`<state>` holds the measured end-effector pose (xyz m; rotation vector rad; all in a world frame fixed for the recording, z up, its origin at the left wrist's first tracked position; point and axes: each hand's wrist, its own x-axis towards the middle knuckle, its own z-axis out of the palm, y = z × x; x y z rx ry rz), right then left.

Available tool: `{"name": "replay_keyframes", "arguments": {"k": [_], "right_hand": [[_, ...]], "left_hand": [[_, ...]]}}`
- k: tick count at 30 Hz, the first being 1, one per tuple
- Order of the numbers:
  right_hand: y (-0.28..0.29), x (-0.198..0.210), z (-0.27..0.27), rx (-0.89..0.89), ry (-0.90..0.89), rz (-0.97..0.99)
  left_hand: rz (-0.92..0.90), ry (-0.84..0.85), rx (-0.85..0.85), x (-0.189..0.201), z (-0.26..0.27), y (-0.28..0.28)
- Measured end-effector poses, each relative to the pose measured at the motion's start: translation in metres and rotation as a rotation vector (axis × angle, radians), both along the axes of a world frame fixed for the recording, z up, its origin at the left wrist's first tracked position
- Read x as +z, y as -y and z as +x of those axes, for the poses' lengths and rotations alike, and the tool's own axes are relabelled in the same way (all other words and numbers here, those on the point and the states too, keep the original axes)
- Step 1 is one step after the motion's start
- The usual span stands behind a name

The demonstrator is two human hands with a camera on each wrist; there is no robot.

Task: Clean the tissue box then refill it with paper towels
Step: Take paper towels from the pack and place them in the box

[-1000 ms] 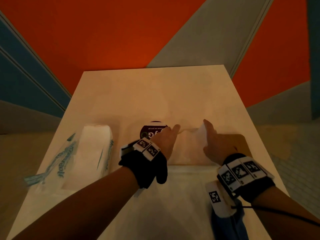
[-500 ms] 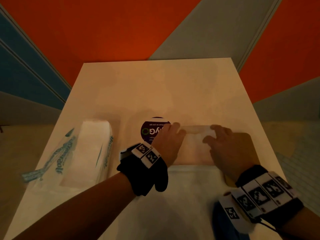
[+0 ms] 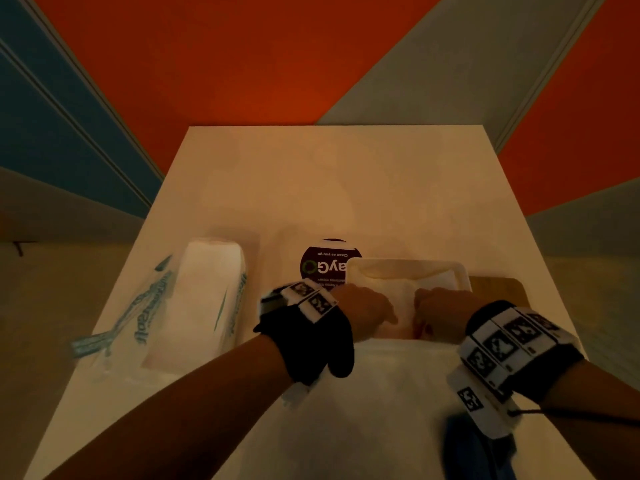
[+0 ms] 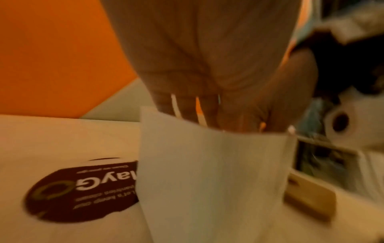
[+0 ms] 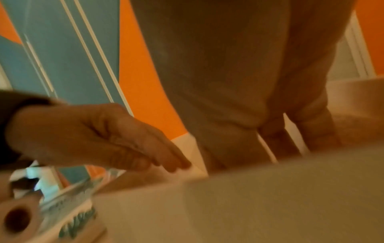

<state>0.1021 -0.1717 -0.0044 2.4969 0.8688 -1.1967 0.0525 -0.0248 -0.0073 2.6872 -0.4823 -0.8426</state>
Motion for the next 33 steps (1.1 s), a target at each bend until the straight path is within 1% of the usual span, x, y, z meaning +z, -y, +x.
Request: {"name": "replay_keyframes", "arguments": {"k": [1, 2, 3, 4, 5, 6, 7, 8, 9, 10, 12, 13, 15, 17, 20, 22, 26, 29, 31, 33], "right_hand": [[0.002, 0.004, -0.001, -0.024, -0.003, 0.050], [0.002, 0.010, -0.003, -0.062, 0.000, 0.110], [0.001, 0.017, -0.006, -0.091, 0.029, 0.184], [-0.003, 0.027, -0.012, -0.101, 0.078, 0.261], [-0.008, 0.034, -0.018, -0.092, 0.131, 0.328], [-0.017, 0.041, -0.027, -0.069, 0.167, 0.397], [-0.026, 0.046, -0.038, -0.049, 0.165, 0.468], [-0.042, 0.051, -0.051, -0.017, 0.138, 0.543], [-0.056, 0.053, -0.063, 0.018, 0.092, 0.601], [-0.072, 0.053, -0.075, 0.055, 0.039, 0.635], [-0.100, 0.047, -0.094, 0.138, -0.039, 0.640], [-0.111, 0.042, -0.102, 0.175, -0.058, 0.630], [-0.132, 0.035, -0.114, 0.209, -0.085, 0.629], [-0.147, 0.030, -0.123, 0.224, -0.099, 0.647], [-0.161, 0.027, -0.130, 0.245, -0.083, 0.669], [-0.168, 0.025, -0.131, 0.248, -0.069, 0.676], [-0.180, 0.027, -0.131, 0.240, -0.028, 0.667], [-0.186, 0.032, -0.128, 0.201, 0.004, 0.689], [-0.187, 0.035, -0.118, 0.115, 0.046, 0.764], [-0.188, 0.037, -0.100, -0.017, 0.115, 0.882]], "left_hand": [[-0.161, 0.146, 0.096, 0.007, -0.010, -0.012], [-0.325, 0.280, 0.245, 0.014, -0.019, -0.028], [-0.453, 0.395, 0.431, 0.018, -0.029, -0.047], [-0.518, 0.500, 0.628, 0.019, -0.040, -0.068], [-0.529, 0.574, 0.833, 0.018, -0.050, -0.089], [-0.514, 0.601, 1.019, 0.013, -0.060, -0.112], [-0.474, 0.578, 1.166, 0.006, -0.069, -0.132], [-0.414, 0.510, 1.281, 0.000, -0.078, -0.154], [-0.334, 0.427, 1.353, -0.010, -0.085, -0.172], [-0.251, 0.346, 1.391, -0.017, -0.092, -0.188], [-0.139, 0.238, 1.405, -0.031, -0.102, -0.209], [-0.142, 0.208, 1.418, -0.037, -0.105, -0.214], [-0.228, 0.174, 1.447, -0.044, -0.111, -0.216], [-0.247, 0.193, 1.437, -0.047, -0.115, -0.215], [-0.194, 0.284, 1.367, -0.048, -0.118, -0.215], [-0.164, 0.299, 1.311, -0.048, -0.119, -0.213], [-0.223, 0.216, 1.360, -0.042, -0.119, -0.211], [-0.207, 0.160, 1.299, -0.037, -0.119, -0.213], [-0.269, 0.170, 1.296, -0.030, -0.120, -0.215], [-0.376, 0.225, 1.293, -0.024, -0.124, -0.218]]}}
